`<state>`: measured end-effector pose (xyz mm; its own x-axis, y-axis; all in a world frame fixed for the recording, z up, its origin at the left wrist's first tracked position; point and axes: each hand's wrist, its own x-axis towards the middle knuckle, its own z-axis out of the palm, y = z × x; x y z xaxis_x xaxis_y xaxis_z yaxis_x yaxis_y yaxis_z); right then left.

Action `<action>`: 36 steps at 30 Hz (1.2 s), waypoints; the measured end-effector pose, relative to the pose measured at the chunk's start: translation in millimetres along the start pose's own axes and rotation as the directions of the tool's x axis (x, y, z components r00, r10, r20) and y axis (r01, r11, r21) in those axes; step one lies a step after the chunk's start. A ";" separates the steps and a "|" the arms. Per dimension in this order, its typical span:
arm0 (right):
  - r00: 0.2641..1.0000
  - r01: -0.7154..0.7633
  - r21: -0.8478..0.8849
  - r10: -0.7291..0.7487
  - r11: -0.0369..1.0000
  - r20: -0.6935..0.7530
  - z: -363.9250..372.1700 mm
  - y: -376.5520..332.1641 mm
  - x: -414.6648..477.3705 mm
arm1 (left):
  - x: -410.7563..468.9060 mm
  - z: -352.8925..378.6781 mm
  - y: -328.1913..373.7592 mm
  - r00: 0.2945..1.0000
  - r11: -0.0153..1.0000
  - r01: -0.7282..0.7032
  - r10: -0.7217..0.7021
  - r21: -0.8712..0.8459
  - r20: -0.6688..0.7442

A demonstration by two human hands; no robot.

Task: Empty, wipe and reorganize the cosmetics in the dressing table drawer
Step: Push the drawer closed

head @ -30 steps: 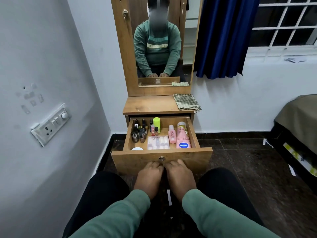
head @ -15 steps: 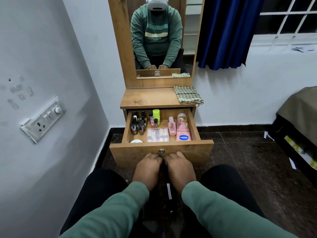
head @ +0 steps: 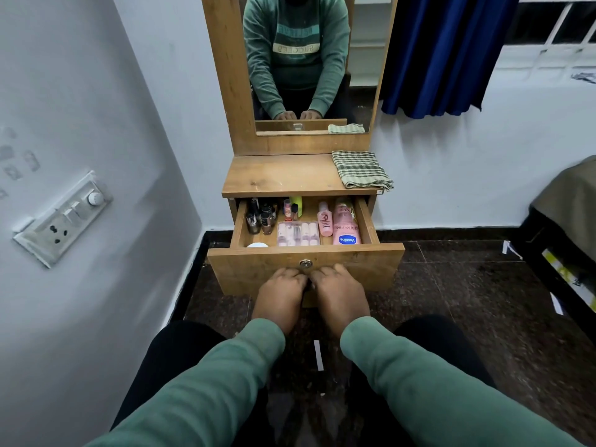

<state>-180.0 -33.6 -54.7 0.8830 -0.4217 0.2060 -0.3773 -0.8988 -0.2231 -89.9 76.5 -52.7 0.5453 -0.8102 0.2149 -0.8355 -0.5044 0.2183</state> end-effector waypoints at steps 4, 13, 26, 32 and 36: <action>1.000 0.001 0.004 -0.001 1.000 -0.013 1.3 4.1 14.0 | 12.9 0.9 -3.3 1.000 1.000 0.014 -0.014 0.004 0.007; 1.000 -0.001 -0.002 0.001 1.000 -0.018 1.5 10.8 42.8 | 41.4 6.0 -13.1 1.000 1.000 0.016 -0.016 -0.004 -0.025; 0.999 -0.003 0.008 0.003 1.000 -0.051 3.0 19.8 81.8 | 78.9 11.4 -26.9 0.997 1.000 0.013 -0.014 -0.007 -0.078; 0.998 0.011 0.012 -0.010 1.000 -0.056 5.6 26.6 105.5 | 103.7 16.3 -36.0 0.995 1.000 0.027 -0.028 -0.011 -0.097; 0.998 0.013 0.002 -0.013 1.000 -0.061 7.6 31.0 122.7 | 121.5 19.5 -43.2 0.993 0.999 0.032 -0.033 -0.012 -0.115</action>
<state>-81.2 -112.3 -43.6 0.8692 -0.4164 0.2667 -0.3650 -0.9042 -0.2220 11.1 -6.0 -54.6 0.5766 -0.7535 0.3158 -0.8169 -0.5261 0.2362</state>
